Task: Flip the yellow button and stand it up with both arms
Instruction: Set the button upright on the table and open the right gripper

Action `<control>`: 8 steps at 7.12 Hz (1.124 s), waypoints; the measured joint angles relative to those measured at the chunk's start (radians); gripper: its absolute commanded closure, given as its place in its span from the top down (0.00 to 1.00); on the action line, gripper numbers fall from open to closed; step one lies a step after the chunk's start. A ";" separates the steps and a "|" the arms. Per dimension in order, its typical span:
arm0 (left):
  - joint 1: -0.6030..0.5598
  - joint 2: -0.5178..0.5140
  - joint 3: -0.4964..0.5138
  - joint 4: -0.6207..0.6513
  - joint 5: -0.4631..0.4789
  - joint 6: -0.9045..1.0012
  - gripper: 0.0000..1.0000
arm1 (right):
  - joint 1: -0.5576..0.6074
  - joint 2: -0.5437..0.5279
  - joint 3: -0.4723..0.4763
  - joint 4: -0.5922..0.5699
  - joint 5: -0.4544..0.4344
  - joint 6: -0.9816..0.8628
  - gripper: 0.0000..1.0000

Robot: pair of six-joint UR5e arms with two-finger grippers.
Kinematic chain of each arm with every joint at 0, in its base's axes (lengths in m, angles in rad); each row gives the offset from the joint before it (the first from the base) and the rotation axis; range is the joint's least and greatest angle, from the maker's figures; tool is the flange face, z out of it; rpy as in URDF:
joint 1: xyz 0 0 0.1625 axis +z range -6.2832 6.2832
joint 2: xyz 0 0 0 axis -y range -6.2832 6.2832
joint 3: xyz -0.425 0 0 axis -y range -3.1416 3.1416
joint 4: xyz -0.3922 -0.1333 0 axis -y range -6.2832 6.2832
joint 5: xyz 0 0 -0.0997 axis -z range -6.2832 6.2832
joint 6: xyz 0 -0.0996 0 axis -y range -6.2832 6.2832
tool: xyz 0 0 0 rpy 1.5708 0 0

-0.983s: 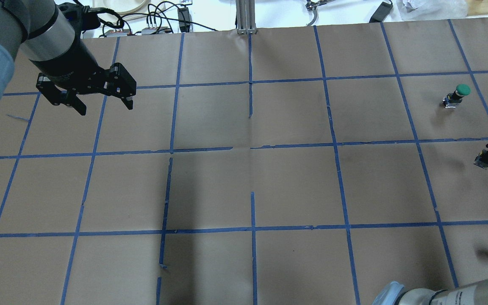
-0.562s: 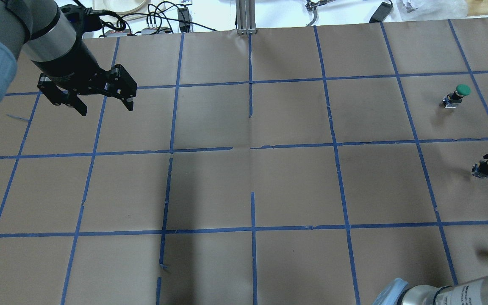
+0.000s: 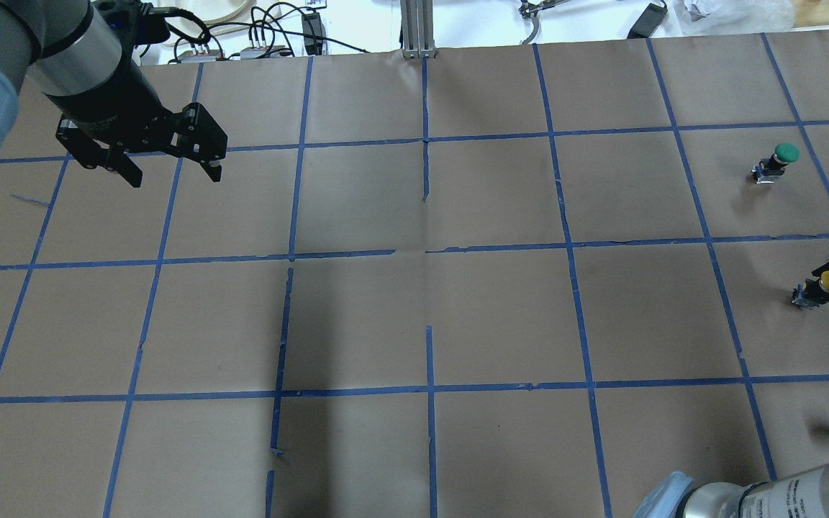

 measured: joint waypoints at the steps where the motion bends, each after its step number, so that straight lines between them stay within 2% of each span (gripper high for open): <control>1: 0.004 0.007 0.005 0.000 0.003 0.000 1.00 | 0.000 0.001 0.000 0.000 -0.001 0.004 0.94; 2: 0.005 0.015 0.007 -0.001 0.004 0.000 1.00 | 0.000 0.001 0.000 -0.001 0.006 0.011 0.99; 5: 0.005 0.032 0.004 0.001 0.004 -0.003 1.00 | 0.000 -0.007 -0.009 -0.004 0.037 0.069 0.99; 8: -0.008 0.083 -0.033 -0.002 0.002 -0.023 1.00 | 0.006 -0.055 -0.023 0.005 0.031 0.379 1.00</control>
